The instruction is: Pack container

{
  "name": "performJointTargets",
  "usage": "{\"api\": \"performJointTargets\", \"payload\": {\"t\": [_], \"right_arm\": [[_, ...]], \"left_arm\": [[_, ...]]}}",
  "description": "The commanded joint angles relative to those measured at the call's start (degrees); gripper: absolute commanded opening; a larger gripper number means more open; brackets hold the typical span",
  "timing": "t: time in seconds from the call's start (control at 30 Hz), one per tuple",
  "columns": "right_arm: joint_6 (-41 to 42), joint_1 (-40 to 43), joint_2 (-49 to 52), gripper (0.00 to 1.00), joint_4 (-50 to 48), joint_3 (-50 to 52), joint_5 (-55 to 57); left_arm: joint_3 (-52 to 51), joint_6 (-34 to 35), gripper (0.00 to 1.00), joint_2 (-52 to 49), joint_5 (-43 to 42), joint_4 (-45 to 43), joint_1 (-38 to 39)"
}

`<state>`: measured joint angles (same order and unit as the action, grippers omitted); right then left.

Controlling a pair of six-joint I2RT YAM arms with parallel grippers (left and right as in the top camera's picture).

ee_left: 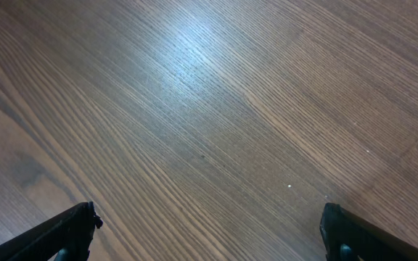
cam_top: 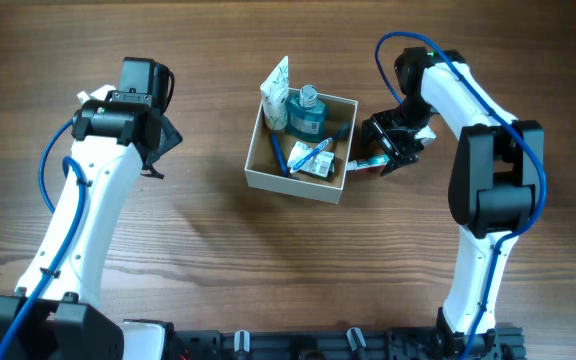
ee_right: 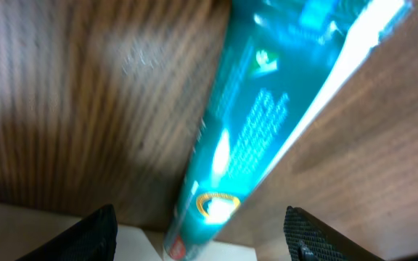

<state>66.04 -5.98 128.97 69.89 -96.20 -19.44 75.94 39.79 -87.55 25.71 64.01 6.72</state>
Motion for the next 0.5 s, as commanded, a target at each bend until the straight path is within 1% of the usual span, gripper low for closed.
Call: {"api": "performJointTargets", "payload": {"t": [0.0, 0.2, 0.27, 0.33, 0.47], "right_arm": [[2.1, 0.2, -1.5, 0.73, -1.9, 2.6, 1.3], [2.4, 0.2, -1.5, 0.68, -5.2, 5.8, -0.3], [2.6, 0.2, -1.5, 0.64, -5.6, 6.0, -0.2], [2.5, 0.3, -1.5, 0.59, -6.0, 6.0, 0.3], [2.5, 1.1, -1.5, 0.52, -6.0, 6.0, 0.8]], "left_arm": [[-0.4, 1.0, 1.00, -0.2, 0.9, 0.0, -0.2], [-0.4, 1.0, 1.00, -0.2, 0.9, 0.0, -0.2], [-0.4, 1.0, 1.00, -0.2, 0.9, 0.0, -0.2], [-0.4, 1.0, 1.00, -0.2, 0.9, 0.0, -0.2], [-0.4, 1.0, 1.00, -0.2, 0.9, 0.0, -0.2]]}}
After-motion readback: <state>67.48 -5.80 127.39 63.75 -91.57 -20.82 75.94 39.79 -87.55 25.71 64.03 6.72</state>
